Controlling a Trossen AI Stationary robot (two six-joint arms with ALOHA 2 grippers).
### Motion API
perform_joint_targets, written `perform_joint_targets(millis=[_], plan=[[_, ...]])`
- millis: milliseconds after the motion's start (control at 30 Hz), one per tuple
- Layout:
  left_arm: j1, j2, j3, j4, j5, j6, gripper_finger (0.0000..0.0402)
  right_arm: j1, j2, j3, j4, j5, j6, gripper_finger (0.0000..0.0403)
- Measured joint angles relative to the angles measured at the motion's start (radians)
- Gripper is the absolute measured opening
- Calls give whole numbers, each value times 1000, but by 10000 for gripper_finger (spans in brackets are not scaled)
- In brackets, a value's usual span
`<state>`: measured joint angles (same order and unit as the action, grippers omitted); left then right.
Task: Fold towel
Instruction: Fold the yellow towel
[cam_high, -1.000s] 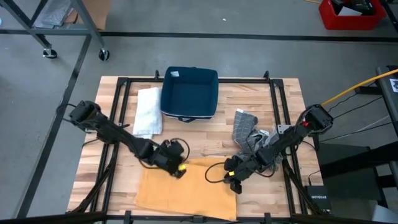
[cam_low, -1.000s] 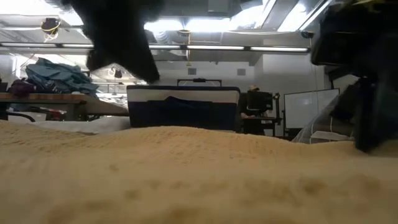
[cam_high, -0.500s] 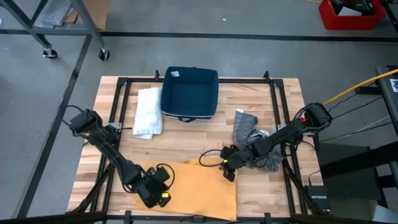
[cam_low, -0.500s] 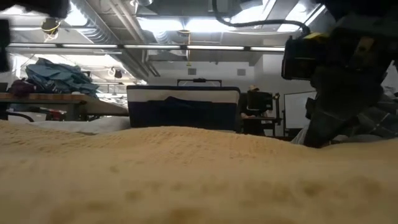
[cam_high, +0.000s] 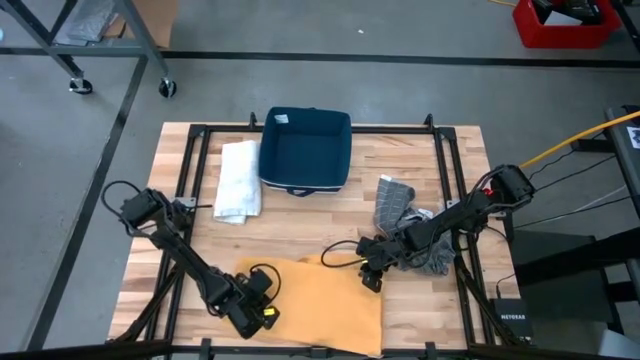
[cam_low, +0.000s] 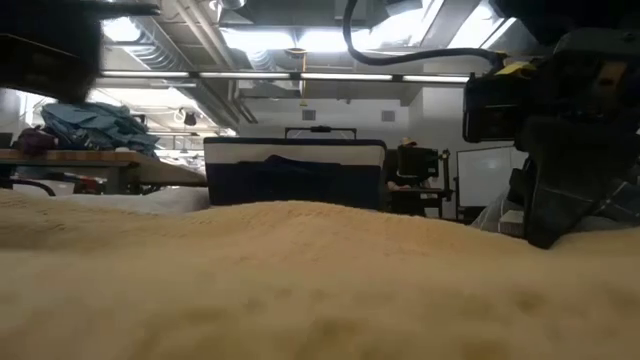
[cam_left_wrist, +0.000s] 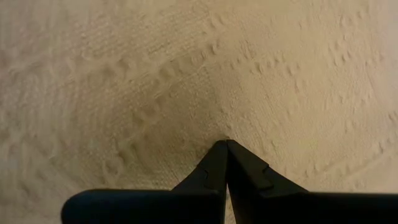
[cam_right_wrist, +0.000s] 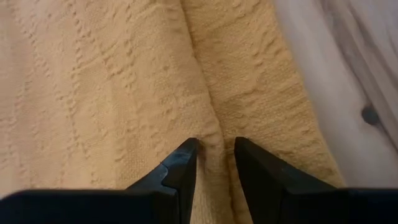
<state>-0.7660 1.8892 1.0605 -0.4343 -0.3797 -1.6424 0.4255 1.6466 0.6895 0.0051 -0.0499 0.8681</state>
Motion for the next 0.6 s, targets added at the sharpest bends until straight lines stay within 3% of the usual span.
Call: perform_joint_targets(millis=[400, 600], plan=[[187, 10, -1, -89, -21, 213, 0, 0, 0, 0, -10, -15, 2, 115], [264, 12, -4, -259, -117, 236, 0, -1, -3, 1, -35, -32, -8, 115]])
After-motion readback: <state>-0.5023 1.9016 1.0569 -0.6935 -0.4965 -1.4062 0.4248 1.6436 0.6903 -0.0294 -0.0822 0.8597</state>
